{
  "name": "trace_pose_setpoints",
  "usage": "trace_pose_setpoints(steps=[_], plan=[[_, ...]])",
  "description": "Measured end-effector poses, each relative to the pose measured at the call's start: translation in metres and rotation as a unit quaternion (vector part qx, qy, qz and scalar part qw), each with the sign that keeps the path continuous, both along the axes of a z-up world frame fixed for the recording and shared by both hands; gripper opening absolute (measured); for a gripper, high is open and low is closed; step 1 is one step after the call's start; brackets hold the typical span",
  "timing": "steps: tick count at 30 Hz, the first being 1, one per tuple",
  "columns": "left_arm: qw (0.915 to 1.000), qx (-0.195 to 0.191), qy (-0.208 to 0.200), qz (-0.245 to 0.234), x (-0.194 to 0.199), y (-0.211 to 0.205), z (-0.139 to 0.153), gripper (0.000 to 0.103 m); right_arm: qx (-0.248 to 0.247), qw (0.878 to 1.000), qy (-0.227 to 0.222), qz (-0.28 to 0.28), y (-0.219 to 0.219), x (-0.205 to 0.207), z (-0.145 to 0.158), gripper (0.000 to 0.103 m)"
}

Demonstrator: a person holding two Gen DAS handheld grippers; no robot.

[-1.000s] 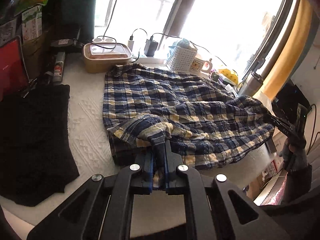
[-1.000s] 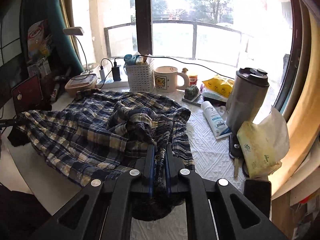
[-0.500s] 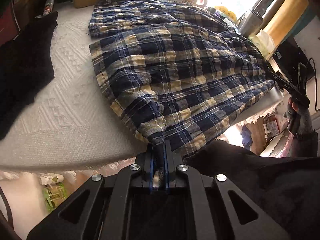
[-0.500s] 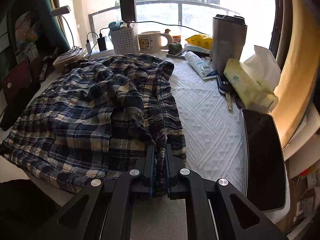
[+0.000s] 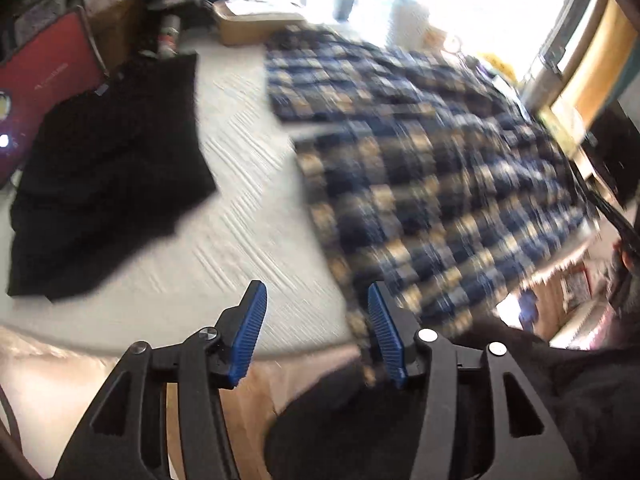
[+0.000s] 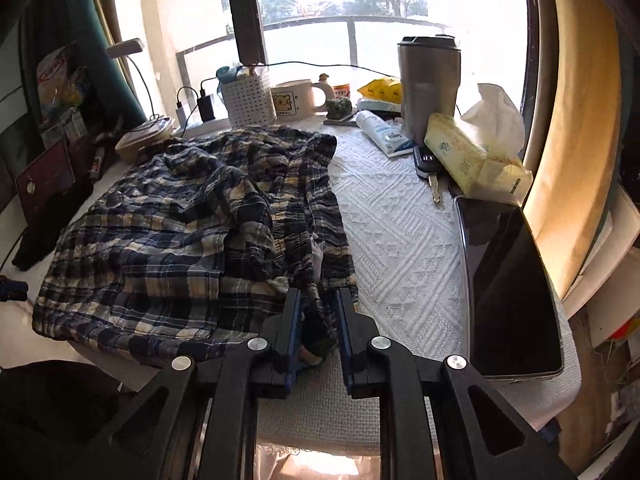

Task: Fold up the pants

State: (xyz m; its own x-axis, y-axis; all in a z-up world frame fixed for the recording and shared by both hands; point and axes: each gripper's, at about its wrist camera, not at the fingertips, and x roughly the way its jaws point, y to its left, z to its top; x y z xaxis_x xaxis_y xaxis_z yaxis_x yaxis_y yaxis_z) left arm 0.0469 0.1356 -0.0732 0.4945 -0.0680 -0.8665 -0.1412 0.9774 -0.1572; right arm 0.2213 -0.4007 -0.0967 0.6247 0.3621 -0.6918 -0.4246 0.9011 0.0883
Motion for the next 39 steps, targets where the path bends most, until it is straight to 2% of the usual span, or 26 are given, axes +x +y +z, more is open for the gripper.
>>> trace_pose_setpoints(steps=[1,2,3,5,8,11,14,16,19,21,22,25,27,30,31,35,36,39], plan=[[0.9999,0.006,-0.011,0.004,0.007,0.005,0.004,0.055,0.005,1.000,-0.005,-0.004,-0.003,0.000,0.004,0.043],[0.9997,0.012,-0.023,0.001,0.017,0.007,0.008,0.055,0.012,1.000,-0.011,-0.010,-0.006,0.001,0.008,0.067],[0.9993,0.019,-0.033,-0.002,0.029,0.006,0.010,0.055,0.017,1.000,-0.018,-0.016,-0.009,0.003,0.012,0.080],[0.9986,0.027,-0.045,-0.002,0.055,0.005,0.013,0.055,0.013,0.999,-0.022,-0.023,-0.008,0.011,0.016,0.080],[0.9976,0.020,-0.061,-0.024,0.088,0.004,0.010,0.055,-0.007,0.999,-0.021,-0.038,-0.001,0.026,0.016,0.080],[0.9979,0.024,-0.043,-0.042,0.124,0.002,-0.006,0.055,-0.005,0.999,-0.019,-0.038,0.006,0.041,0.015,0.080],[0.9954,0.044,-0.020,-0.083,0.149,-0.013,-0.019,0.055,-0.004,0.999,-0.015,-0.033,0.014,0.056,0.013,0.079],[0.9918,0.057,-0.007,-0.114,0.157,-0.025,-0.023,0.055,-0.015,0.999,-0.015,-0.026,0.020,0.067,0.013,0.079],[0.9881,0.054,0.008,-0.144,0.165,-0.036,-0.032,0.055,-0.029,0.999,-0.016,-0.006,0.032,0.084,0.013,0.079],[0.9874,0.055,0.015,-0.148,0.166,-0.039,-0.038,0.055,-0.030,1.000,-0.008,0.006,0.037,0.100,0.009,0.074],[0.9871,0.060,0.009,-0.148,0.165,-0.042,-0.039,0.055,-0.034,0.999,-0.002,0.010,0.041,0.109,0.007,0.066],[0.9863,0.068,-0.006,-0.151,0.160,-0.045,-0.040,0.051,-0.026,0.999,0.014,0.043,0.055,0.133,0.000,0.057],[0.9857,0.066,-0.015,-0.154,0.158,-0.047,-0.040,0.032,-0.015,0.997,0.035,0.066,0.067,0.151,-0.007,0.055],[0.9860,0.070,-0.021,-0.150,0.158,-0.051,-0.041,0.013,-0.025,0.994,0.059,0.090,0.088,0.174,-0.018,0.053],[0.9858,0.073,-0.022,-0.150,0.158,-0.052,-0.040,0.010,-0.035,0.992,0.064,0.100,0.096,0.180,-0.020,0.052],[0.9857,0.080,-0.026,-0.146,0.158,-0.054,-0.040,0.005,-0.058,0.987,0.080,0.129,0.117,0.201,-0.025,0.050],[0.9856,0.084,-0.026,-0.145,0.158,-0.054,-0.040,0.003,-0.062,0.985,0.087,0.134,0.120,0.207,-0.028,0.047],[0.9843,0.115,-0.033,-0.130,0.157,-0.054,-0.040,0.003,-0.071,0.982,0.104,0.139,0.128,0.221,-0.039,0.029]])
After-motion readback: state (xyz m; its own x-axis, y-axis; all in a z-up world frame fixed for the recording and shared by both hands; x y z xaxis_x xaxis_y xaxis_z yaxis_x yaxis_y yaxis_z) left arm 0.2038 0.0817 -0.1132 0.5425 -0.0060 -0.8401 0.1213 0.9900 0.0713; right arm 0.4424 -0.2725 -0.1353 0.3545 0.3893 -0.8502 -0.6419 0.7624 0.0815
